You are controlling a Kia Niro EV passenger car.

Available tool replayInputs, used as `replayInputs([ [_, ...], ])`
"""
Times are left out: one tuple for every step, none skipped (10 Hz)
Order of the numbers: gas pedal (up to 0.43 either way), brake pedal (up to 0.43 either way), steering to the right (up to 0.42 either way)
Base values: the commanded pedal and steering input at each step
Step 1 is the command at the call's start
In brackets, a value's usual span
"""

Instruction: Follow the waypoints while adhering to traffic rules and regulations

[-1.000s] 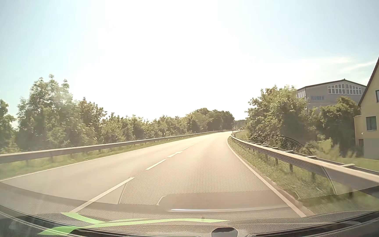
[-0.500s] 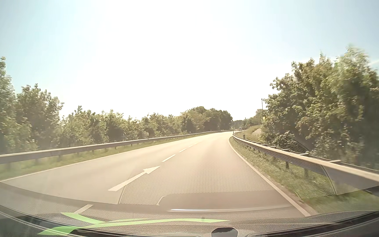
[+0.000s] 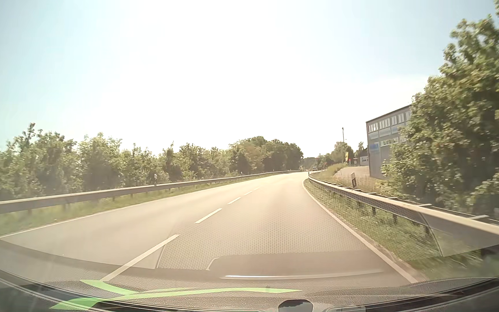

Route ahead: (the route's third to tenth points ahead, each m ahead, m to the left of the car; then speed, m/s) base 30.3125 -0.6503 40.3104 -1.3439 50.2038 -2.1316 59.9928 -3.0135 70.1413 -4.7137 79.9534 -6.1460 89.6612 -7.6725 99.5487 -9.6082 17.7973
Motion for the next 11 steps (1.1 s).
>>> replayInputs([
  [0.0,0.0,0.007],
  [0.0,0.0,0.007],
  [0.0,0.0,0.007],
  [0.0,0.03,0.007],
  [0.0,0.055,0.007],
  [0.0,0.061,0.009],
  [0.0,0.061,0.011],
  [0.0,0.061,0.011],
  [0.0,0.067,0.012],
  [0.0,0.067,0.011],
  [0.0,0.073,0.011],
])
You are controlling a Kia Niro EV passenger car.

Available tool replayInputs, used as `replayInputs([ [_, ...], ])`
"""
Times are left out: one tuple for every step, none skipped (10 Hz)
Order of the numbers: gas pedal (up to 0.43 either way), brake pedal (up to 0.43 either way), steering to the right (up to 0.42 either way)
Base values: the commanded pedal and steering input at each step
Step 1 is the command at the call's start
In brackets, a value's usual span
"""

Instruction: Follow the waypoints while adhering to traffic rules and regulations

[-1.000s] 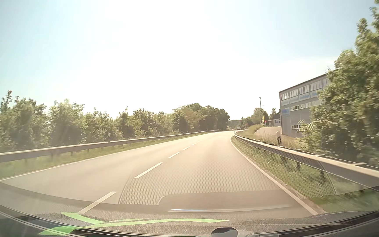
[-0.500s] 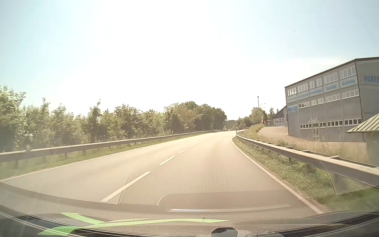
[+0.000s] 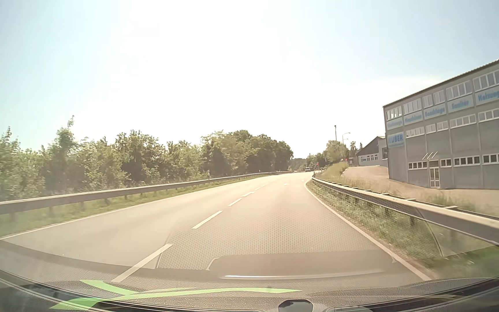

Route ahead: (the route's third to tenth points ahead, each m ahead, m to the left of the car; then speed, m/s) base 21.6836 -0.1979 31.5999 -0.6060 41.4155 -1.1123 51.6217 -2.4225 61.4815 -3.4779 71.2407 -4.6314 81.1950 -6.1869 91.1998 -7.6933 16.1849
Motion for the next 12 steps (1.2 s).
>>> replayInputs([
  [0.0,0.067,0.011],
  [0.0,0.067,0.011],
  [0.0,0.061,0.011],
  [0.0,0.061,0.011],
  [0.0,0.061,0.011],
  [0.0,0.061,0.011],
  [0.0,0.061,0.009],
  [0.0,0.055,0.009],
  [0.0,0.049,0.009],
  [0.0,0.049,0.009],
  [0.0,0.049,0.009],
  [0.0,0.043,0.009],
])
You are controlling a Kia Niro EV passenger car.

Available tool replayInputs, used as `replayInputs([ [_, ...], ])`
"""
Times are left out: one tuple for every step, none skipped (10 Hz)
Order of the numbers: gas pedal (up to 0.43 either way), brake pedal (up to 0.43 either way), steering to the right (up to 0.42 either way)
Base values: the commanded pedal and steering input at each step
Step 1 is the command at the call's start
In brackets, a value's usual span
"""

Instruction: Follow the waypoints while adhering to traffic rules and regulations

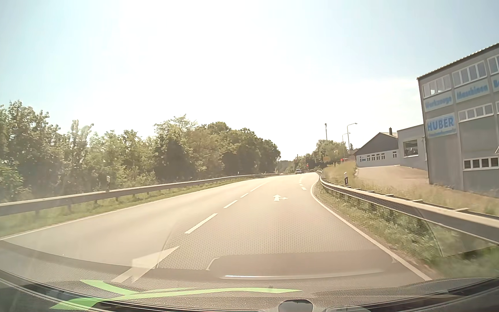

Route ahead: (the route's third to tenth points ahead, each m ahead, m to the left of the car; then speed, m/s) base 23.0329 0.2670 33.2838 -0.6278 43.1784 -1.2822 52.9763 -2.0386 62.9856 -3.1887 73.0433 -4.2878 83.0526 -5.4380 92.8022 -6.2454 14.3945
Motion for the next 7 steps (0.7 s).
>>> replayInputs([
  [0.0,0.043,0.009],
  [0.0,0.037,0.009],
  [0.0,0.03,0.009],
  [0.0,0.03,0.009],
  [0.0,0.03,0.008],
  [0.0,0.03,0.008],
  [0.0,0.018,0.008],
])
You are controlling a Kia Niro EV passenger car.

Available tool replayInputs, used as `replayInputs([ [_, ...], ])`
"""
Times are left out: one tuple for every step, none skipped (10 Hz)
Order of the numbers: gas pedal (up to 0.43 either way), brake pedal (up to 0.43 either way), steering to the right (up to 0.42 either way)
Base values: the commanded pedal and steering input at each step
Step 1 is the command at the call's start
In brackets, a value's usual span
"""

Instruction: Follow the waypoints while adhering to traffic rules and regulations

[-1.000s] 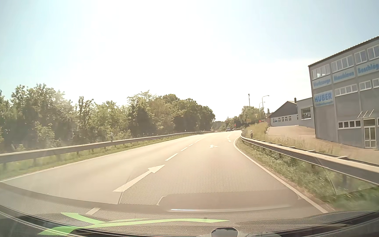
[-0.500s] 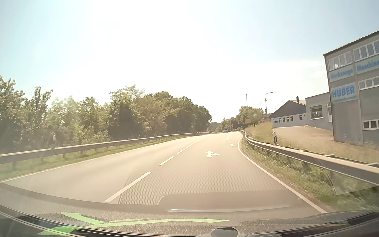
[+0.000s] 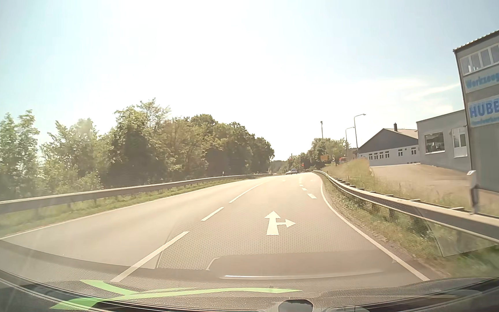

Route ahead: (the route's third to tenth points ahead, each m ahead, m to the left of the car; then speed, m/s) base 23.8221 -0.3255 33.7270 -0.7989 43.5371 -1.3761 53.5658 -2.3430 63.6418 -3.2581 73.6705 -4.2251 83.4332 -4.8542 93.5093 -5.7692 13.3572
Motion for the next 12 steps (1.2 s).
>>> replayInputs([
  [0.0,0.0,0.008],
  [0.0,0.0,0.008],
  [0.0,0.0,0.008],
  [0.0,0.0,0.008],
  [0.0,0.0,0.008],
  [0.0,0.0,0.008],
  [0.008,0.0,0.008],
  [0.02,0.0,0.008],
  [0.02,0.0,0.008],
  [0.028,0.0,0.008],
  [0.039,0.0,0.009],
  [0.047,0.0,0.009],
])
